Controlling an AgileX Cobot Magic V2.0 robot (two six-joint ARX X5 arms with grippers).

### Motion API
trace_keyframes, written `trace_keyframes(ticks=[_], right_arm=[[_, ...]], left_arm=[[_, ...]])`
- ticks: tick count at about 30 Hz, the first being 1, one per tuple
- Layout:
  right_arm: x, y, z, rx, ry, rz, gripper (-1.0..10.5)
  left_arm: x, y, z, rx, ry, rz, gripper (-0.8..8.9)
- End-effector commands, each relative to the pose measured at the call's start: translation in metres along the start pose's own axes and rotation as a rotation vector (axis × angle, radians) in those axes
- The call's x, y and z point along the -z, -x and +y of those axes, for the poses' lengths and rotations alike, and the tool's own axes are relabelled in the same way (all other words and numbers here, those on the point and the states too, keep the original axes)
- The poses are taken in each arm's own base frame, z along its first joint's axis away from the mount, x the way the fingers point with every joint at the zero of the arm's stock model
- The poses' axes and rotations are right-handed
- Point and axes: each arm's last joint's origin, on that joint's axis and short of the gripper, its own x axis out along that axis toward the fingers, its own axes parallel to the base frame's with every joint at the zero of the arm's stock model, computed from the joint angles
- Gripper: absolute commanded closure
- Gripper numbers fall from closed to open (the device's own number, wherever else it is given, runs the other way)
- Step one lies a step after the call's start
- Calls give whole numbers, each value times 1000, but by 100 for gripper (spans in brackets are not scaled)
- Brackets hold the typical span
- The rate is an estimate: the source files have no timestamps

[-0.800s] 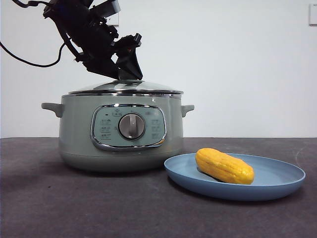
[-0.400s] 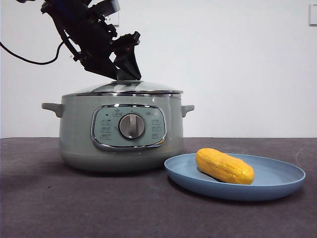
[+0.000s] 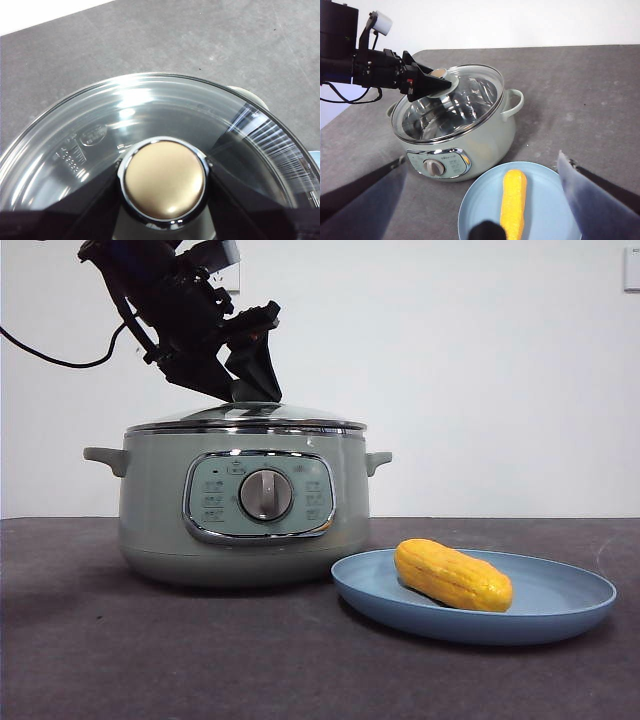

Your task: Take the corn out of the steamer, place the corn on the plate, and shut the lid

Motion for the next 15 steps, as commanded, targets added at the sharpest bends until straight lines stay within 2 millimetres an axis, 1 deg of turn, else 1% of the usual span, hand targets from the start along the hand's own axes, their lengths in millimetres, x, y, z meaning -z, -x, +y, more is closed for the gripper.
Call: trace_keyframes(ticks=[1, 9, 12, 13, 14, 15], right_arm=[[2, -1, 0, 3, 8, 1, 442], [2, -1, 0, 4, 14, 7, 442], [2, -1, 0, 4, 14, 7, 442], [2, -1, 0, 3, 14, 7, 442], [2, -1, 0, 3, 14, 8, 442], [2, -1, 0, 3, 14, 8, 442]], left_arm=[[14, -7, 0, -24, 6, 91, 822], [16, -6, 2, -42, 10, 115, 822], [16, -6, 1, -38, 13, 114, 802], [16, -6, 1, -37, 13, 113, 749], [16, -6, 1, -37, 13, 113, 662], [16, -6, 1, -37, 13, 113, 531]])
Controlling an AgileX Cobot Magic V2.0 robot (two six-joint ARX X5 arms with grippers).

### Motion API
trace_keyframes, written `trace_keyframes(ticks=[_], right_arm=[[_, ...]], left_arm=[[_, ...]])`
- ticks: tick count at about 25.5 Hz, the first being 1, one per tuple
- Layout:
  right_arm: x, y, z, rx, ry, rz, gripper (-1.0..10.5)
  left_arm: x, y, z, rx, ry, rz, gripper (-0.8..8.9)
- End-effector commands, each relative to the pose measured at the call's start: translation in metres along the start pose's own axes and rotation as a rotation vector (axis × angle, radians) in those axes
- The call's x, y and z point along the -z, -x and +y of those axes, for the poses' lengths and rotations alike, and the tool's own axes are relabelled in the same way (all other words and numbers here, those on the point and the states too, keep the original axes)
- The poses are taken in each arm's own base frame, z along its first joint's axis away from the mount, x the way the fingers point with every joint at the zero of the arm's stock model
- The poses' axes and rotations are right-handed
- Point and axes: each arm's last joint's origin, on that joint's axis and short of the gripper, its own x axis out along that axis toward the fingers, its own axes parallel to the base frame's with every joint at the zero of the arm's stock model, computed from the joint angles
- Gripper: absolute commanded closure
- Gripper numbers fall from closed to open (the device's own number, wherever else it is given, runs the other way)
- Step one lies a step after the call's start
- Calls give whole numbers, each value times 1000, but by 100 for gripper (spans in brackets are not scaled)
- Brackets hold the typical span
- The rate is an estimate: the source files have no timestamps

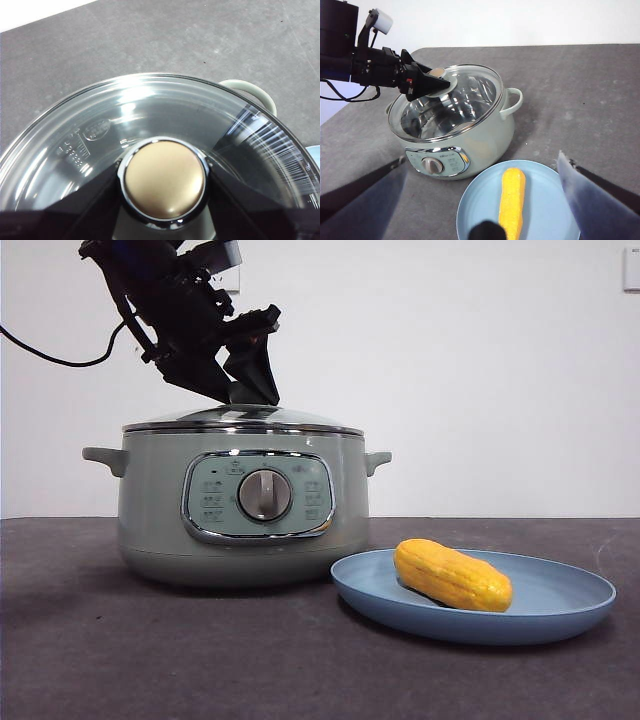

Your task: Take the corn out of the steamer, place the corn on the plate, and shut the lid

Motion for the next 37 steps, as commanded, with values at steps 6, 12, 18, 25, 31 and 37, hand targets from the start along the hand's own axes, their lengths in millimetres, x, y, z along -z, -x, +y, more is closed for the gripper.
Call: trace_keyframes(ticks=[6, 12, 18, 25, 31, 37], right_arm=[[3, -1, -1, 5, 7, 14, 442], [5, -1, -1, 9, 4, 37, 442], [5, -1, -1, 8, 4, 38, 442], [5, -1, -1, 2, 5, 40, 442], [8, -1, -1, 4, 2, 72, 443], [18, 0, 0, -70, -13, 183, 446]], left_arm=[[15, -7, 1, -9, 16, 88, 251], [12, -2, 1, -11, 14, 75, 251], [0, 23, -1, -15, 8, 23, 251], [-12, 91, -10, -5, 3, -14, 252], [-6, 165, -23, 101, 12, -13, 252], [12, 224, -35, 204, 44, 12, 252]])
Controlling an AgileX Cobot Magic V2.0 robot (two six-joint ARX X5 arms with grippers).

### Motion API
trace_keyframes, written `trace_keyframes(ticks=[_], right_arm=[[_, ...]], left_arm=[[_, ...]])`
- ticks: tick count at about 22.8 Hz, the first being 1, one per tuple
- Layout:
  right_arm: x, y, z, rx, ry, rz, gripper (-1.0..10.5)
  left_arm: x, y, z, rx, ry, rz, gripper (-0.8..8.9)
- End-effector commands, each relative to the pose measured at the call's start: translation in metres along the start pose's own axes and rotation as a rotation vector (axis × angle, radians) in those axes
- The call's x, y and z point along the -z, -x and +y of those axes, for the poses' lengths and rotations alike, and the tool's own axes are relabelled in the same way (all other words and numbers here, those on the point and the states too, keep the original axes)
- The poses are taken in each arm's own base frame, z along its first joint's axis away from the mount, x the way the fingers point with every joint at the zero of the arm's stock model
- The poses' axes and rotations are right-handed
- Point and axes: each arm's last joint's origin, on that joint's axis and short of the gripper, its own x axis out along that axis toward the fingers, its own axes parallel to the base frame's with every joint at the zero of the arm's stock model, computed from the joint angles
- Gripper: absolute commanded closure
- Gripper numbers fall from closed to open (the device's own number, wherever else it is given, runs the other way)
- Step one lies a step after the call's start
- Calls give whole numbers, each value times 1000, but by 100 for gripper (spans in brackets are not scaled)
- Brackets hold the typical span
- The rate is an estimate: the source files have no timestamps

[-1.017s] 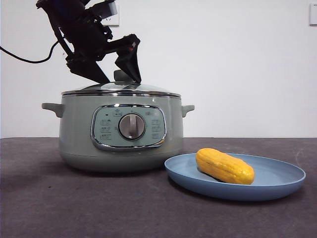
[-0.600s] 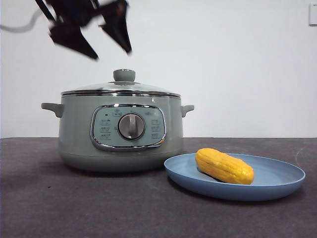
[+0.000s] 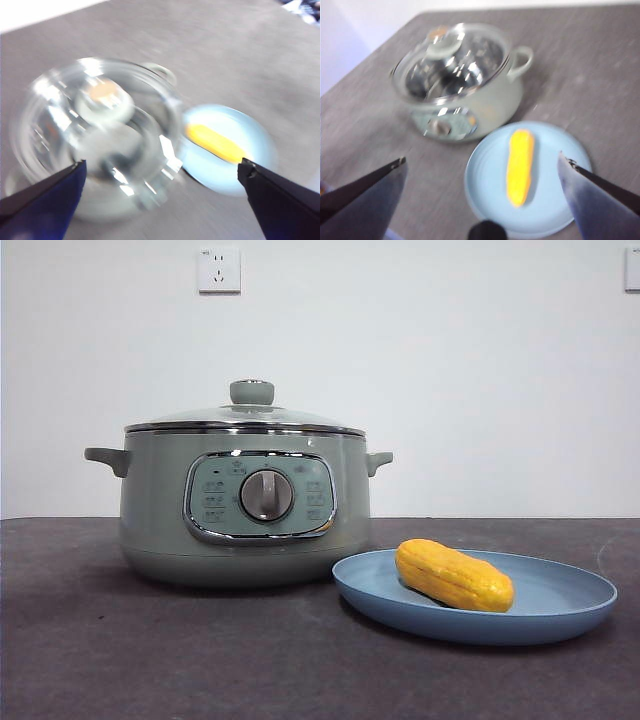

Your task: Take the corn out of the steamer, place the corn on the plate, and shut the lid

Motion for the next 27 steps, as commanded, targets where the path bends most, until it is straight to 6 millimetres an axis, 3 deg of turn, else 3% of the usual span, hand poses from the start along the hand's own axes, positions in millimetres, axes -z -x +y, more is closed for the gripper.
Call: trace_keyframes(ticks=[1, 8, 10, 11, 15, 27], right_arm=[[5, -1, 0, -34, 2, 44, 446], [9, -1, 2, -98, -7, 96, 447], [9, -1, 2, -99, -8, 96, 475], [9, -1, 2, -98, -8, 98, 545], [11, -1, 1, -93, -12, 117, 967], [14, 0, 1, -81, -17, 141, 946]], left_arm=[[10, 15, -7, 48, 24, 26, 252], [28, 39, -16, 88, 48, 94, 262], [31, 40, -17, 90, 58, 125, 375], [32, 40, -17, 90, 63, 138, 454], [34, 40, -17, 91, 66, 153, 831], [34, 40, -17, 80, 61, 154, 817]])
